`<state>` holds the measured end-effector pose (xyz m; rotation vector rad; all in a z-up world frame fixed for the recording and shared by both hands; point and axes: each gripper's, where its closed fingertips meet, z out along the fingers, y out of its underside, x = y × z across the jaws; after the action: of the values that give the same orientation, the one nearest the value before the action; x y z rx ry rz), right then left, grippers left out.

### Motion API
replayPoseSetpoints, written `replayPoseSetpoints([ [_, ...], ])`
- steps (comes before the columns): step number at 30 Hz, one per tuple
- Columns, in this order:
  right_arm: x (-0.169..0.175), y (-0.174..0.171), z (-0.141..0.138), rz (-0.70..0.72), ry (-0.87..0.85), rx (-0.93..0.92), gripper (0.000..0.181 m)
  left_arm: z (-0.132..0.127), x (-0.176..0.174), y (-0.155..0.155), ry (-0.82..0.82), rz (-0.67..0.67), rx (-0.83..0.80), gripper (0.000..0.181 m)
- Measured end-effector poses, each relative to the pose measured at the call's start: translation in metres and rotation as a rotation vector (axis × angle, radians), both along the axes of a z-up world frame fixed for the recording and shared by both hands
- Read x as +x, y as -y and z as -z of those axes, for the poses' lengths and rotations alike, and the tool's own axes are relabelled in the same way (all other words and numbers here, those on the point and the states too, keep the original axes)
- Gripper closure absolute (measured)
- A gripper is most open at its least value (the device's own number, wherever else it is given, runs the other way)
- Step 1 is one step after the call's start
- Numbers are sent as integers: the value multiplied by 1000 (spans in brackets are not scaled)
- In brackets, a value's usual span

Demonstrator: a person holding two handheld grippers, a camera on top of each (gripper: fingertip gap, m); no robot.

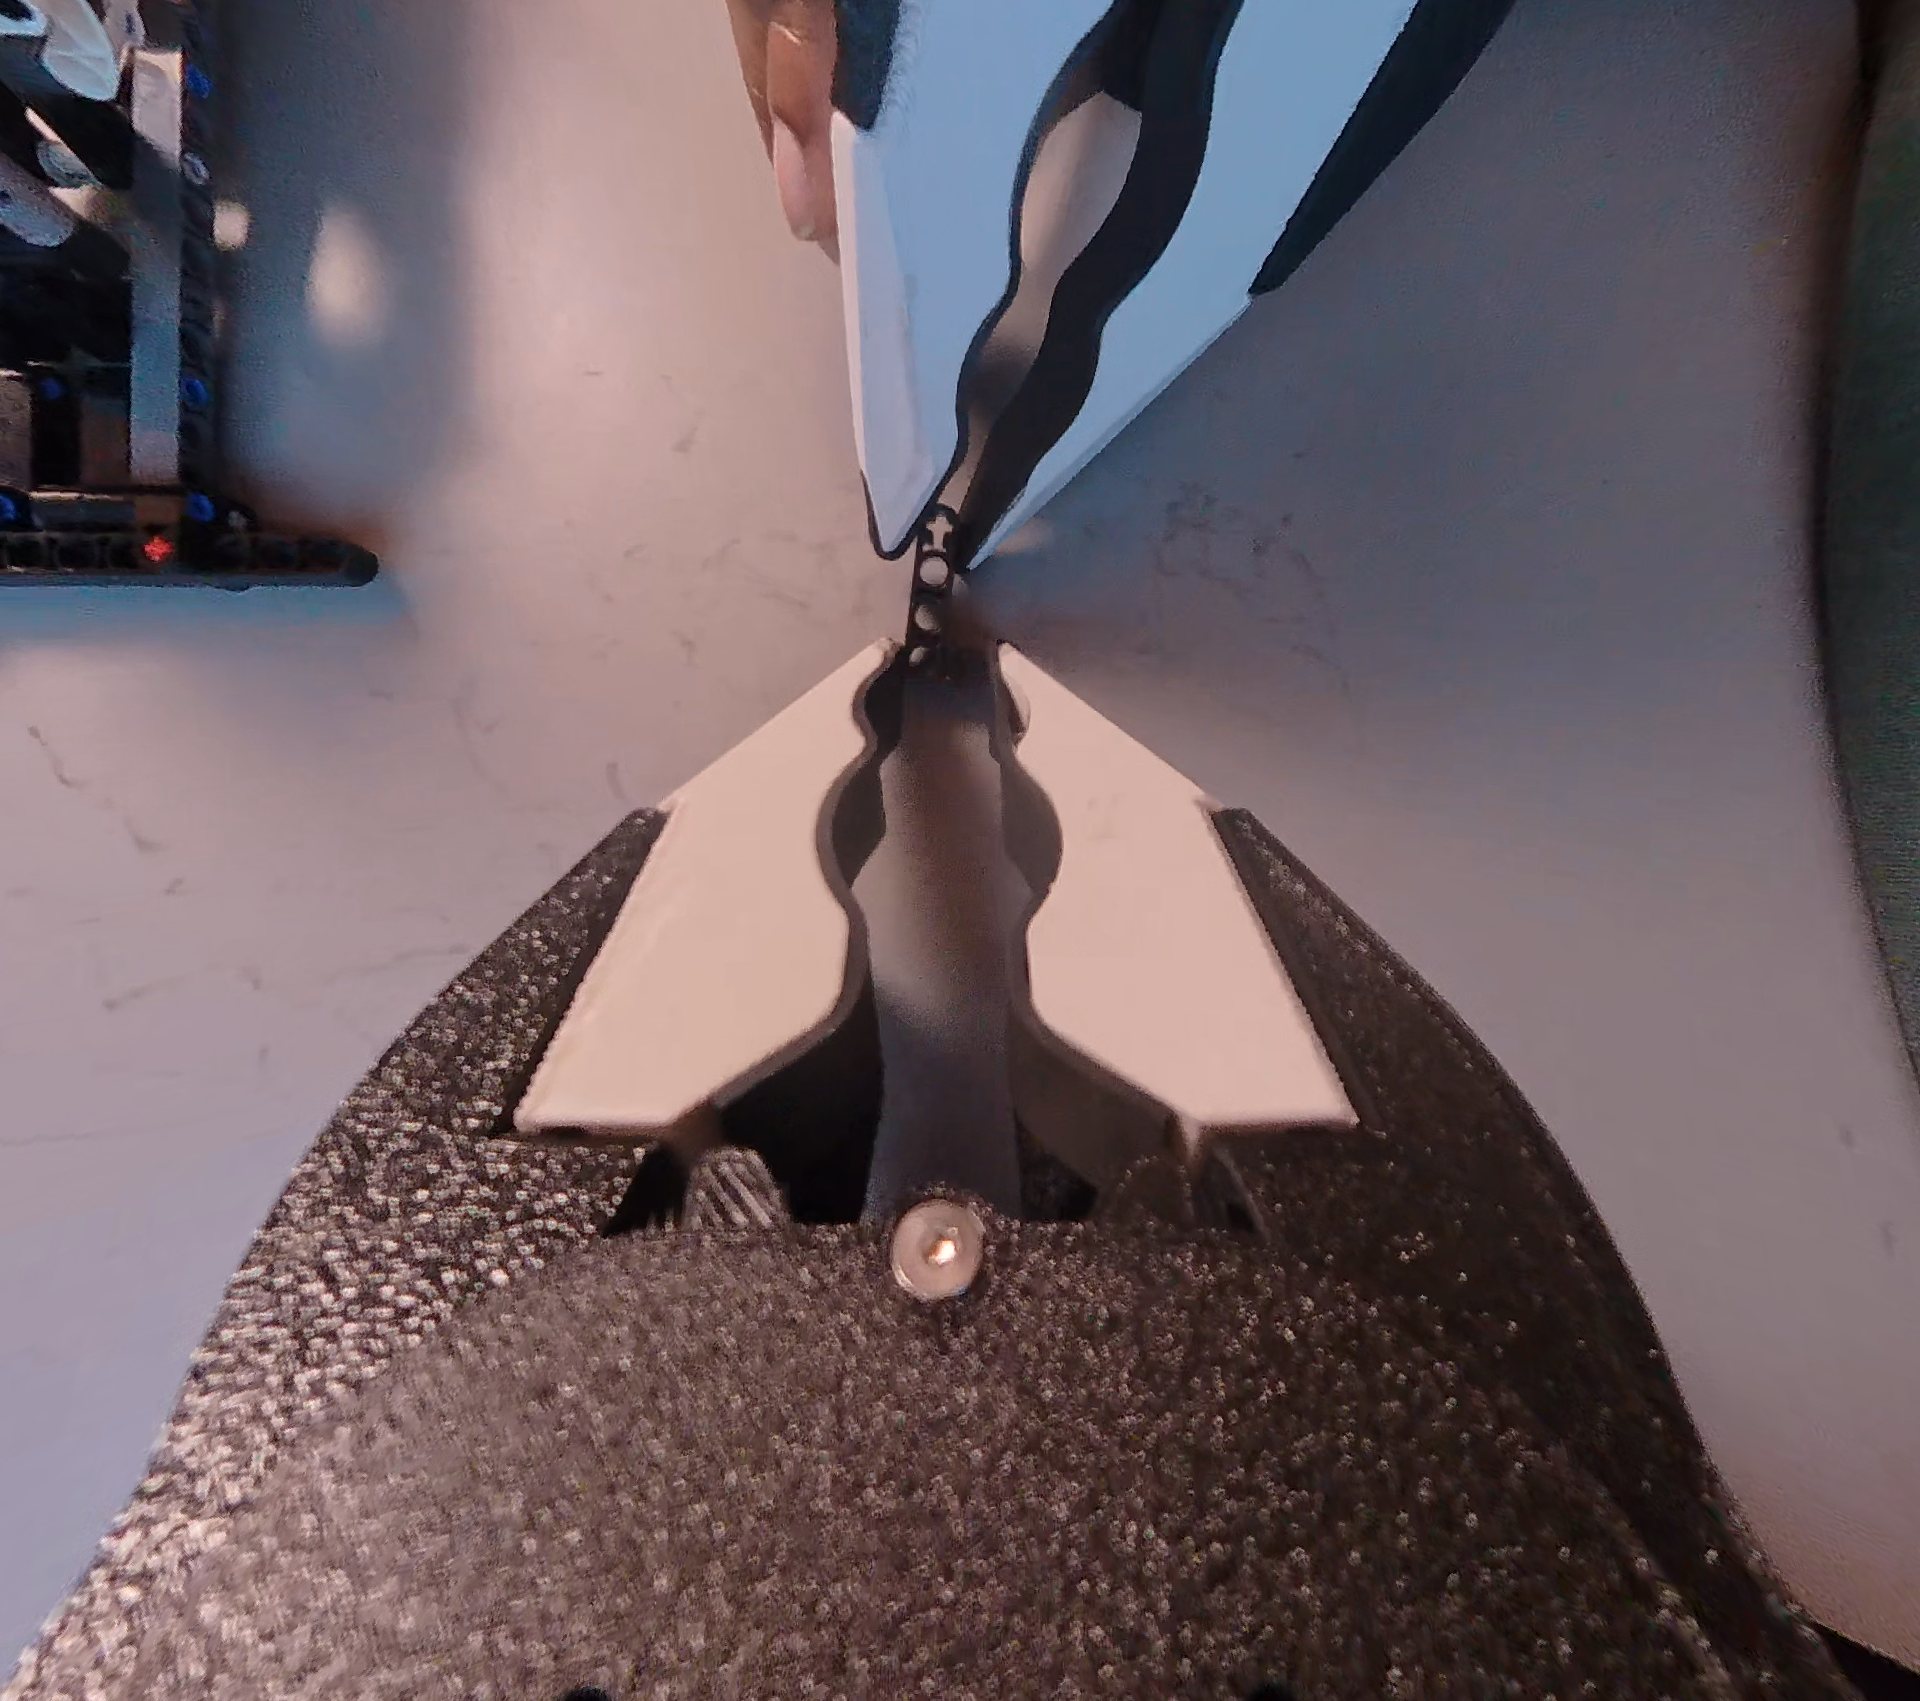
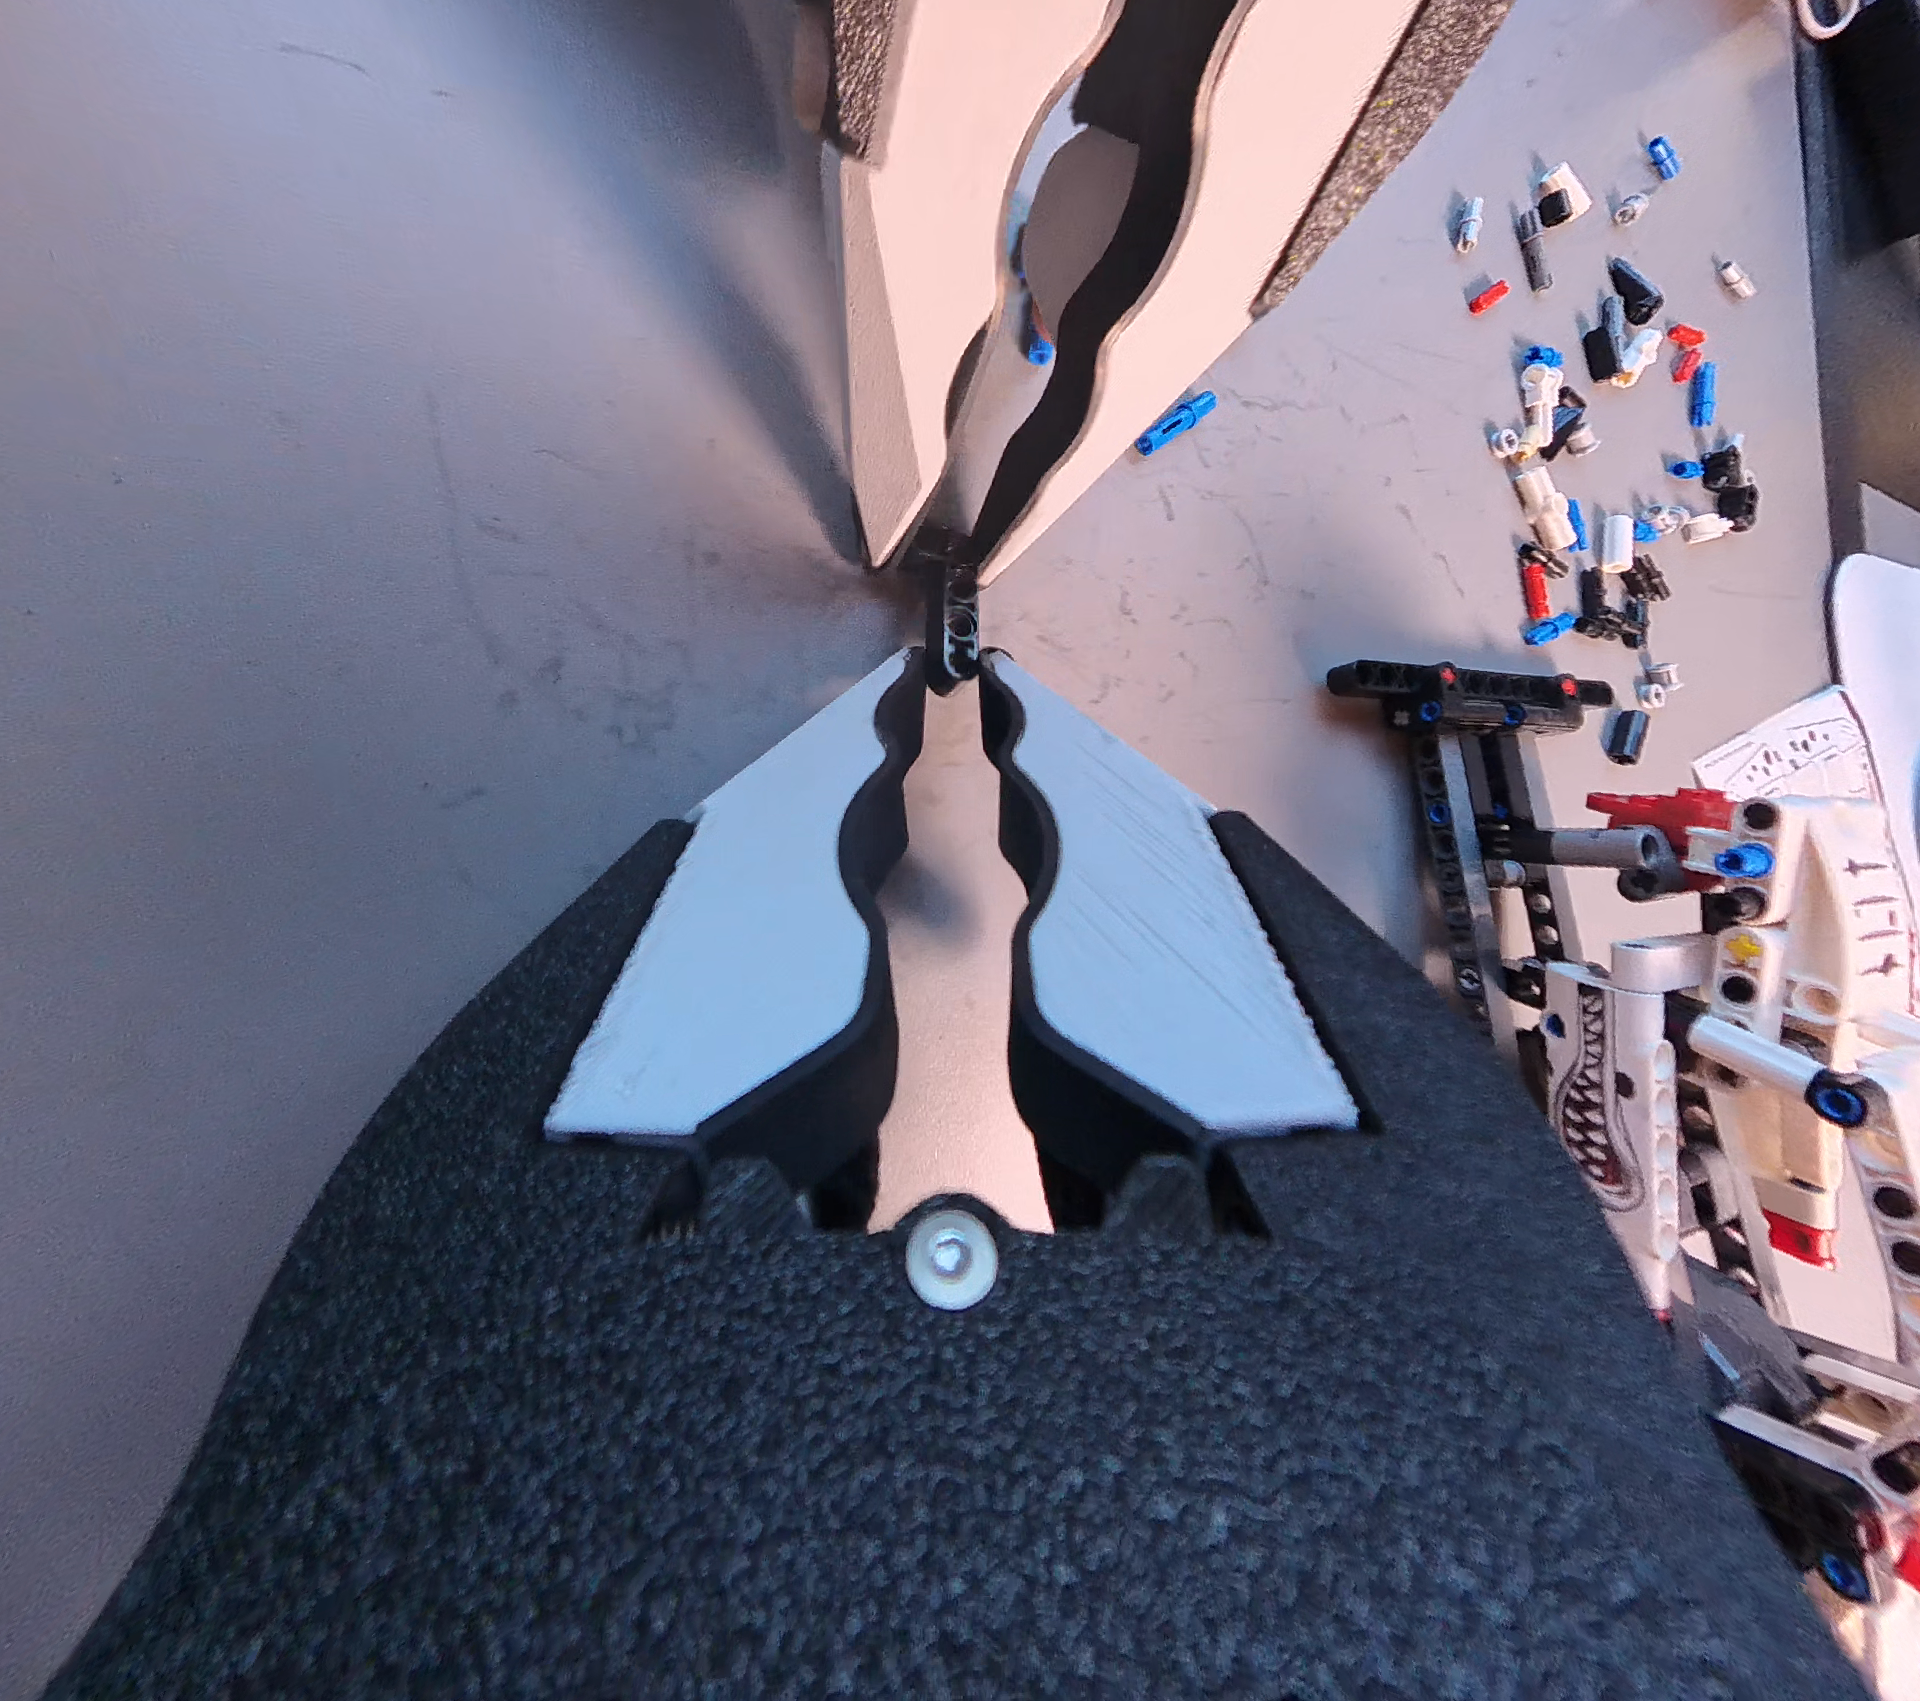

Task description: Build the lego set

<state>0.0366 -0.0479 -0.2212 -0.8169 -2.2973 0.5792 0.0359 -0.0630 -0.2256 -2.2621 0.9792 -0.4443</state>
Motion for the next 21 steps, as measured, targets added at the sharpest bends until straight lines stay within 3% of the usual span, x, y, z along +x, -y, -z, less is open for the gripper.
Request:
replayPoseSetpoints([
  [8,6,3,-3,35,70,-186,165,0,0,1,-78,22,34,166],
  [15,5,5,2,30,83,-172,174,-13,-6,2,-3,1,40,159],
  [21,-3,-5,-20,79,-10,-242,170,-54,-85,-7,49,-271,149,160],
])
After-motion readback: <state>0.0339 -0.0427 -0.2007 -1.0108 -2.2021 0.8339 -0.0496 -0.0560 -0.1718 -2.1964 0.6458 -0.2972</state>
